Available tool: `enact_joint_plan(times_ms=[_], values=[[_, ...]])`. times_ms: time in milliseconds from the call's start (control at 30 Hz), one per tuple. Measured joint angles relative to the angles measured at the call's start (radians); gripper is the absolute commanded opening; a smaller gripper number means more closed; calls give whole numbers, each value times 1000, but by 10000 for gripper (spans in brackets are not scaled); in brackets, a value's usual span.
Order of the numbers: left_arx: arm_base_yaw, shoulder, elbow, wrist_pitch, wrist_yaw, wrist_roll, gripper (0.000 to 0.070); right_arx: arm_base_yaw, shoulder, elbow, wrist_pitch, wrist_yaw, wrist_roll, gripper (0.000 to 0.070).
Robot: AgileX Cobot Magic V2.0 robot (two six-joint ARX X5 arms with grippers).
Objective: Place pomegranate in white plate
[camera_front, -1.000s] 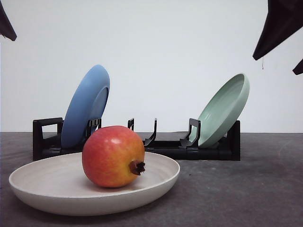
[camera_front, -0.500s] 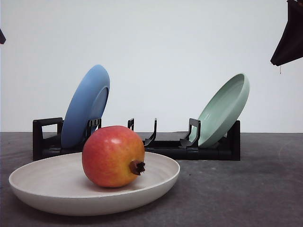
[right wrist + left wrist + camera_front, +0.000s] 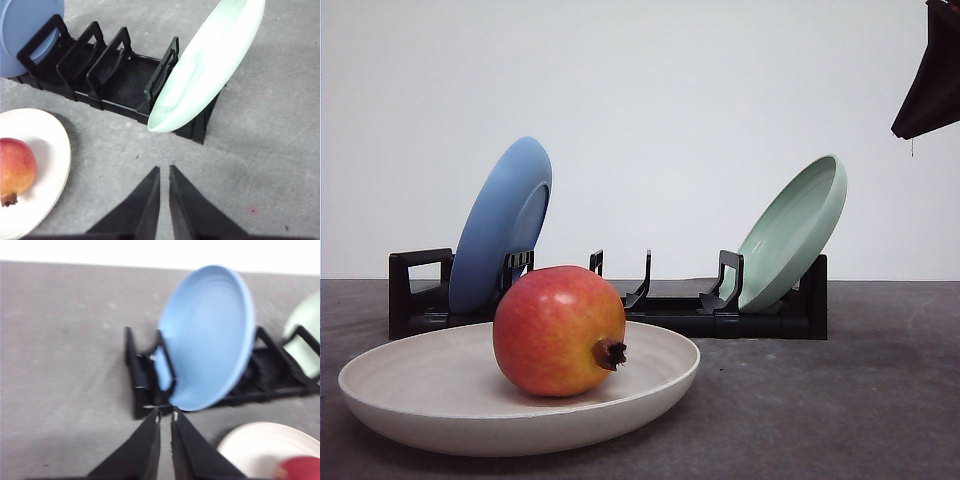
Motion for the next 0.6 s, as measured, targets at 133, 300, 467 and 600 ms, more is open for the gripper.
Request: enact_joint_plan(times_ms=[133, 300, 467, 600], values=[[47, -136, -124, 13, 0, 13, 16, 0, 0, 0, 0, 0, 0, 29], [104, -282, -251, 10, 0, 25, 16, 0, 0, 0, 0, 0, 0, 29], [152, -401, -329, -19, 0, 37, 16, 0, 0, 0, 0, 0, 0, 29], [182, -468, -355, -19, 0, 67, 16, 0, 0, 0, 0, 0, 0, 29]])
